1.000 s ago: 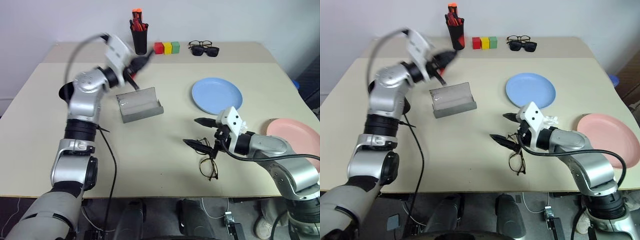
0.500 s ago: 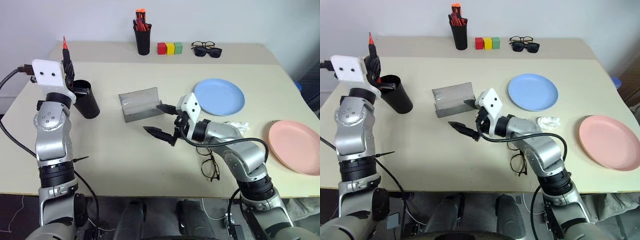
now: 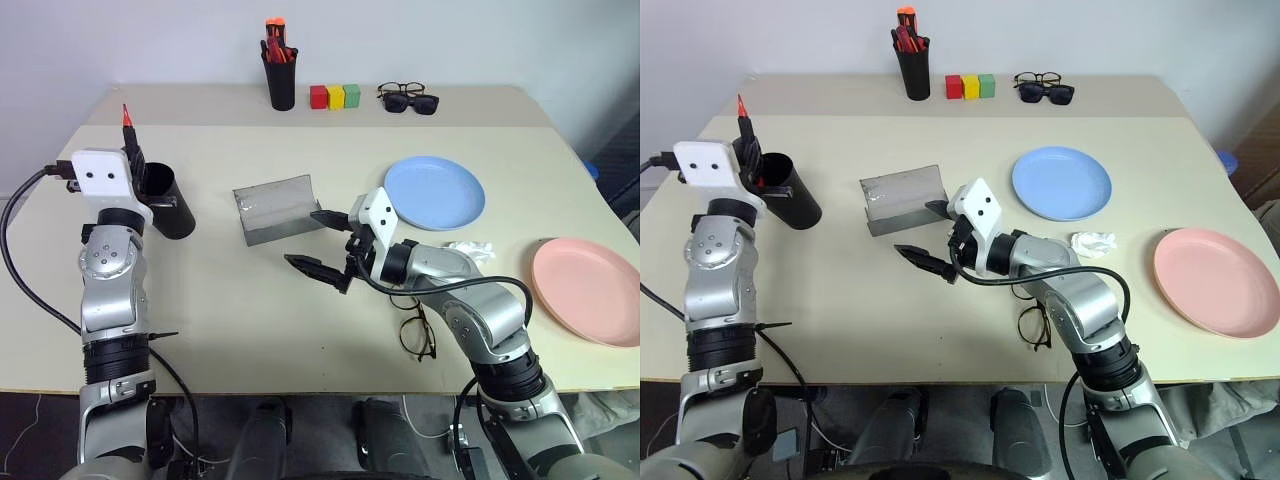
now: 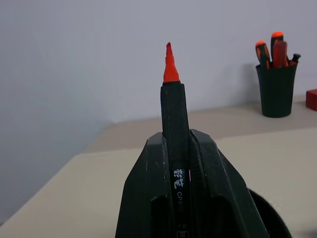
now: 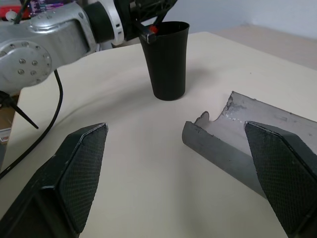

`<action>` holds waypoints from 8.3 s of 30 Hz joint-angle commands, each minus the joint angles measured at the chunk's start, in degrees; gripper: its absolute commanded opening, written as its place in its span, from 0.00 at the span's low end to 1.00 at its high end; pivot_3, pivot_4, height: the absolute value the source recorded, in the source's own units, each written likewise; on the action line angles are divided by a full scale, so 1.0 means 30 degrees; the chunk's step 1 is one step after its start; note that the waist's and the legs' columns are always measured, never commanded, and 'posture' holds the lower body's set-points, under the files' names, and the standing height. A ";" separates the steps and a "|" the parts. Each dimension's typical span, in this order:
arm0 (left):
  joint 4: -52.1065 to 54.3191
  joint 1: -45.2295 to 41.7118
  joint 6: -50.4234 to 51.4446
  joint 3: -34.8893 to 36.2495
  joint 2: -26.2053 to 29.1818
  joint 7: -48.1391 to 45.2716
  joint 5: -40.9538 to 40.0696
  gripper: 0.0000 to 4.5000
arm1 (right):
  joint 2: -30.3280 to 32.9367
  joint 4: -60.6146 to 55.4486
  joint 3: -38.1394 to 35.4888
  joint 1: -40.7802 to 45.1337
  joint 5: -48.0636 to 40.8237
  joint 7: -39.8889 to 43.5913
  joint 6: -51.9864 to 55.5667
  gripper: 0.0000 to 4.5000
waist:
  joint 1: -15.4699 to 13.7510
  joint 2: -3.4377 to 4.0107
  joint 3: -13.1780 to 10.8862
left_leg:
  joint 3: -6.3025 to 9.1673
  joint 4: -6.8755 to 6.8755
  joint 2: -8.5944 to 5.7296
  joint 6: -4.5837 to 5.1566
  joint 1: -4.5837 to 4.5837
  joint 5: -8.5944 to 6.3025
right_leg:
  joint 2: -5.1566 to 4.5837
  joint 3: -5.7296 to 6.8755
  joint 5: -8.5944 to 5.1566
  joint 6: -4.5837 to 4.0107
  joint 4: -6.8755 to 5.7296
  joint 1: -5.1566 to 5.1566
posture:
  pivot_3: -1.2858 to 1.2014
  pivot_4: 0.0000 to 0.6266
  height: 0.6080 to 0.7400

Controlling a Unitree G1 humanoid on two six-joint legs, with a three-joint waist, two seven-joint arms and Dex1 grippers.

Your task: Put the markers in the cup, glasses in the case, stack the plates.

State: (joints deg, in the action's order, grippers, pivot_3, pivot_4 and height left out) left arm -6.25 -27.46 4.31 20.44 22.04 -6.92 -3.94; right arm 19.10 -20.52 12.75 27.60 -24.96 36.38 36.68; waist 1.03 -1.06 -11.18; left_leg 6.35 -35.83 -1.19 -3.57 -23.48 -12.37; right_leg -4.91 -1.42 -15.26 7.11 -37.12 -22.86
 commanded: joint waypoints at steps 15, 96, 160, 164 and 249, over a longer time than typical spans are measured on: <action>-0.0251 -0.0705 -0.1117 -0.0235 0.0377 -0.0020 -0.0640 0.99 | -0.0029 -0.0665 -0.0184 0.0164 -0.0147 0.0327 -0.0361 1.00 | 0.0007 0.0000 0.0000 | 0.0000 0.0005 0.0000 0.0000 0.0000 0.0000 | 0.0001 0.0000 0.0000 0.0000 0.0003 -0.0001 | 0.52 0.24 1.00; 0.8645 0.3474 0.9043 -0.6108 0.4918 -1.5257 -0.5881 0.64 | 0.6462 -0.4607 -1.0721 -0.6227 -0.8113 -0.3745 1.6238 0.01 | -0.0079 0.0022 -0.0015 | -0.0018 0.0077 0.0011 0.0013 -0.0003 -0.0005 | -0.0019 0.0001 -0.0030 -0.0031 0.0050 -0.0002 | 0.52 0.24 1.00; -0.5679 -0.8588 1.2494 -1.2863 0.3561 -1.7440 -0.2520 0.02 | 0.7756 -0.6353 -0.5091 -0.3861 0.2420 0.2594 0.3085 0.53 | 0.0503 -0.0007 -0.0022 | -0.0001 0.0191 0.0014 -0.0041 -0.0004 0.0028 | 0.0000 0.0011 -0.0070 -0.0081 -0.0033 -0.0104 | 0.52 0.24 1.00; -0.2860 -0.7090 1.3111 -1.2423 0.4544 -1.7873 -0.2866 0.02 | 0.7777 -0.5613 -0.4897 -0.3142 0.2572 0.2151 0.2925 0.53 | 0.0486 -0.0006 -0.0022 | 0.0000 0.0198 0.0014 -0.0041 -0.0006 0.0028 | -0.0004 0.0010 -0.0070 -0.0081 -0.0030 -0.0104 | 0.52 0.24 1.00; 0.4334 0.1388 0.5838 -0.7471 0.2888 -1.4335 -0.5793 0.00 | 1.3363 -0.2673 -1.3042 -1.4017 1.4250 0.1090 0.2191 0.53 | 0.0107 0.0082 0.0013 | -0.0058 0.0158 0.0006 -0.0031 0.0069 0.0021 | -0.0036 -0.0011 -0.0078 -0.0075 0.0029 0.0014 | 0.52 0.24 1.00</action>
State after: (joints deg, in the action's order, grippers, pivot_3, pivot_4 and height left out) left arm 4.90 -23.85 23.32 -3.74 30.08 -50.47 -21.62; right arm 59.08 -27.83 -25.49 -16.47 17.66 40.74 44.72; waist 1.35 -0.82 -11.15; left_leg 6.14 -35.36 -1.16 -3.66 -23.23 -12.31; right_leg -5.02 -1.47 -15.50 6.88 -37.04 -22.81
